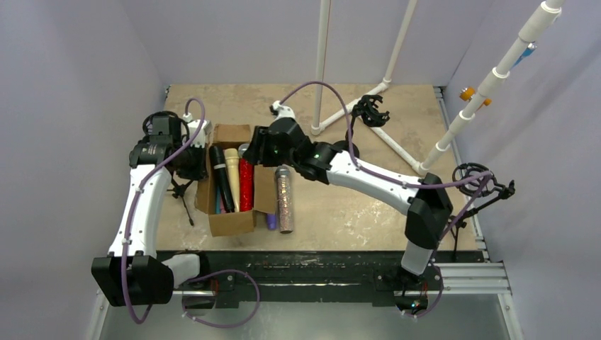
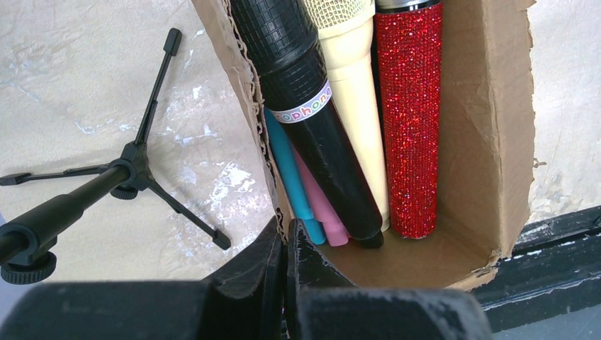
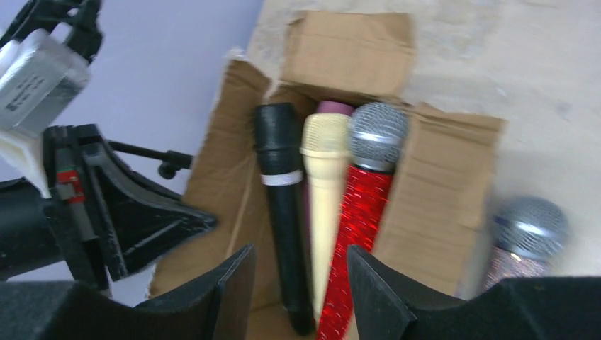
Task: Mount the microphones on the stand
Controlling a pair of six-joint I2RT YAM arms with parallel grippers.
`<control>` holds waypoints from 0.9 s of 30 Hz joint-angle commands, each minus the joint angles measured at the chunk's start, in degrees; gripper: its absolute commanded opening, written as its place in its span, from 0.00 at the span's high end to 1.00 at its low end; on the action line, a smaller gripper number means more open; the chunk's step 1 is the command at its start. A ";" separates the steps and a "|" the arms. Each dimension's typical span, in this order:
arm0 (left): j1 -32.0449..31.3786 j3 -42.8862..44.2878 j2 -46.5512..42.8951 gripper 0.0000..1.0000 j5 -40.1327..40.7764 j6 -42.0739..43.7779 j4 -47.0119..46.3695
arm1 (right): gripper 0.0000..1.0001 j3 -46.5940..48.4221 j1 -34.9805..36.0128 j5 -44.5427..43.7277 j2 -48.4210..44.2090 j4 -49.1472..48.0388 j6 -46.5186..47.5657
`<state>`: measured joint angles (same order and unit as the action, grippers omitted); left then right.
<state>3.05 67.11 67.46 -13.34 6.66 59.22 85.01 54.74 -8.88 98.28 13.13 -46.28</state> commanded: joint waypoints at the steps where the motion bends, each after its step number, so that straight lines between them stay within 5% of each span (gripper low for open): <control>1: 0.38 1.55 -1.37 1.00 -3.40 0.29 -1.08 | 0.47 9.24 2.84 4.95 8.47 1.44 5.75; 9: 0.43 1.53 -0.94 1.00 -3.28 0.37 -1.20 | 0.46 22.06 4.06 8.70 21.18 2.92 7.10; 27: 0.38 2.19 0.02 1.00 -3.11 0.90 -1.39 | 0.46 26.70 4.58 12.48 31.65 -0.56 3.52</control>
<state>3.38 67.13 67.64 -13.50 6.70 59.22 110.00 59.05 2.90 128.40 13.28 -42.04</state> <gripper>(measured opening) 0.011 0.540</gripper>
